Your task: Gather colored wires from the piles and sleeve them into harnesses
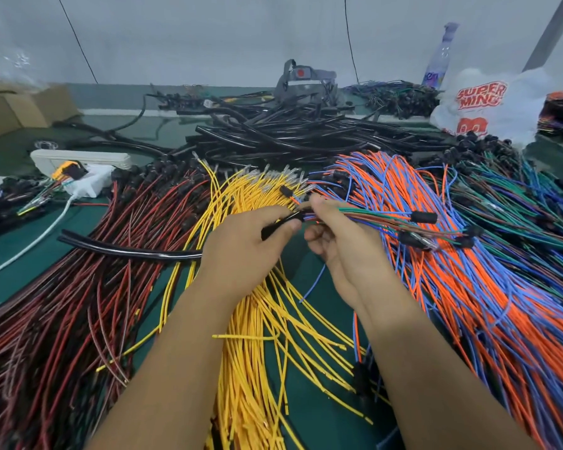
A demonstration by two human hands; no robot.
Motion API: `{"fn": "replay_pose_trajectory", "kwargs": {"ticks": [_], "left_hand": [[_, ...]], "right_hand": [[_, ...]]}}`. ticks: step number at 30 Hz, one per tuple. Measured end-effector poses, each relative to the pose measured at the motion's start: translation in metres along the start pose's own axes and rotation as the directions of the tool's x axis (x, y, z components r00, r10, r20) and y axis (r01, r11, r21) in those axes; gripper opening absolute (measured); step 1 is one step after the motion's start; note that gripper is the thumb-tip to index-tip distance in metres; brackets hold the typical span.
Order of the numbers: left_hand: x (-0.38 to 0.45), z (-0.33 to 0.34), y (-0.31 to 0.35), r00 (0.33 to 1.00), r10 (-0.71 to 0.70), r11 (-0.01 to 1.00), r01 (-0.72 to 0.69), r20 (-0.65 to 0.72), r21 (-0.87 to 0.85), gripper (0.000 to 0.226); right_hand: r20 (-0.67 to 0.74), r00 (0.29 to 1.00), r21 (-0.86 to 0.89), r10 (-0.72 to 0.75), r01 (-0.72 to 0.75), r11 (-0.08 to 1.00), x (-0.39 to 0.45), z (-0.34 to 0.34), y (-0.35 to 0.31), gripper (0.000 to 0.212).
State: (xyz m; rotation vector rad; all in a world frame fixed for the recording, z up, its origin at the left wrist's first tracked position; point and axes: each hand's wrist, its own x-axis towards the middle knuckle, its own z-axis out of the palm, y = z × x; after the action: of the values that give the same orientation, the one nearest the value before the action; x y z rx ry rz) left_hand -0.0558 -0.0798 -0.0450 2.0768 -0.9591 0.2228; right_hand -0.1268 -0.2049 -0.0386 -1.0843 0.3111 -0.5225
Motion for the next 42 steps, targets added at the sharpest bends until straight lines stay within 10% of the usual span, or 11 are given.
{"fn": "replay_pose_trajectory", "kwargs": {"ticks": [19, 27, 35, 42], "left_hand": [[0.003, 0.001, 0.002, 0.981, 0.185, 0.978, -0.179, -0.054, 0.106, 0.026], [0.003, 0.000, 0.004, 0.976, 0.207, 0.970, -0.194, -0.074, 0.146, 0.025], [0.000, 0.006, 0.014, 0.975, 0.221, 0.961, -0.217, -0.004, 0.171, 0.028], [0.003, 0.004, -0.001, 0.988, -0.005, 0.999, -0.002, -0.152, -0.047, 0.015]], "right_hand": [[-0.012, 0.995, -0.111, -0.103, 0.101, 0.989, 0.001, -0.006, 0.003, 0.022], [0.077, 0.996, 0.093, 0.050, -0.057, 0.994, 0.001, -0.004, -0.004, 0.045], [0.017, 0.999, -0.262, 0.043, -0.037, 0.964, 0.001, 0.002, 0.009, 0.035], [0.064, 0.998, 0.166, 0.003, -0.014, 0.986, 0.002, -0.004, -0.003, 0.040]]}}
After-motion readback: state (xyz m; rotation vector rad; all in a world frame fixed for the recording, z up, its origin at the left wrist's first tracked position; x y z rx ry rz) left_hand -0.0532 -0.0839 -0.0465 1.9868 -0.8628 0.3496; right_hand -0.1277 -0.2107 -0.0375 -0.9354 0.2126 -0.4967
